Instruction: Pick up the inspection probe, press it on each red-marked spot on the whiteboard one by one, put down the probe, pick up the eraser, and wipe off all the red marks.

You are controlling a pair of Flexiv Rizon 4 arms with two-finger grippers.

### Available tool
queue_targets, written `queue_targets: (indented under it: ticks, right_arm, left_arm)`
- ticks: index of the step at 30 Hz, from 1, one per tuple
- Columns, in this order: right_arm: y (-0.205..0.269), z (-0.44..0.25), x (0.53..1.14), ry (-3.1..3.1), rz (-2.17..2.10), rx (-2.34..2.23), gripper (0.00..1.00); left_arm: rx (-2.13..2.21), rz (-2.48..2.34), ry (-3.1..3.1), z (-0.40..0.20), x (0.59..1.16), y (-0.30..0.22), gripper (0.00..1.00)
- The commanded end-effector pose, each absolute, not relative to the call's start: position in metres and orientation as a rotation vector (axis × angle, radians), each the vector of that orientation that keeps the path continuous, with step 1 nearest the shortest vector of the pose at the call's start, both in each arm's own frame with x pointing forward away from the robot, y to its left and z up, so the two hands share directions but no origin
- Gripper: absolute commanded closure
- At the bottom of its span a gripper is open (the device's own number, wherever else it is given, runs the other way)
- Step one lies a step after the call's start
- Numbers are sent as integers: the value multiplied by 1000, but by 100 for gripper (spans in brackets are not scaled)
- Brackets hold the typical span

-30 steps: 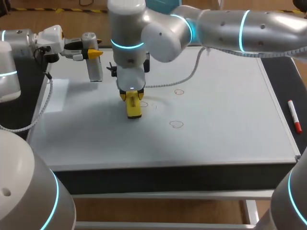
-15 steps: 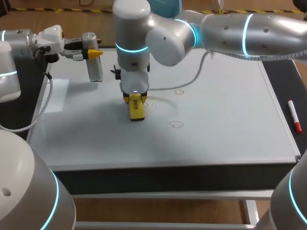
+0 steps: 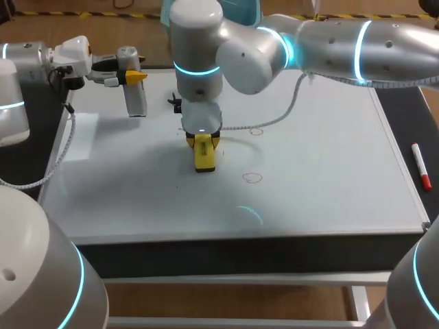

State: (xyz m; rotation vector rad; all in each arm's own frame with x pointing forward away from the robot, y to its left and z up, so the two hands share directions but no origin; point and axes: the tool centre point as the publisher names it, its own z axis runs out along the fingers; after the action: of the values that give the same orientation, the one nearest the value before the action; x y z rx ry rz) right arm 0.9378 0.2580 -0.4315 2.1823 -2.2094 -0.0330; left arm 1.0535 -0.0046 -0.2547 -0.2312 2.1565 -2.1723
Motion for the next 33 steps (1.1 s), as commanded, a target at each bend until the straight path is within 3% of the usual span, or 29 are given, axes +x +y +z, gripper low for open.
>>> queue_targets:
  ticks: [1,21,33]
  right_arm:
    - [239,-432,937,-2233,-36,2168,100]
    - [206,-419,939,-2294,-20,2099,100]
    - [224,-386,943,-2249,3,2209,100]
  left_arm:
    - [-235,-2168,2159,-253,1053,-5,100]
    - [-235,-2168,2159,-253,1053,-5,100]
    - [-235,-2168,2159,-253,1053,-5,100]
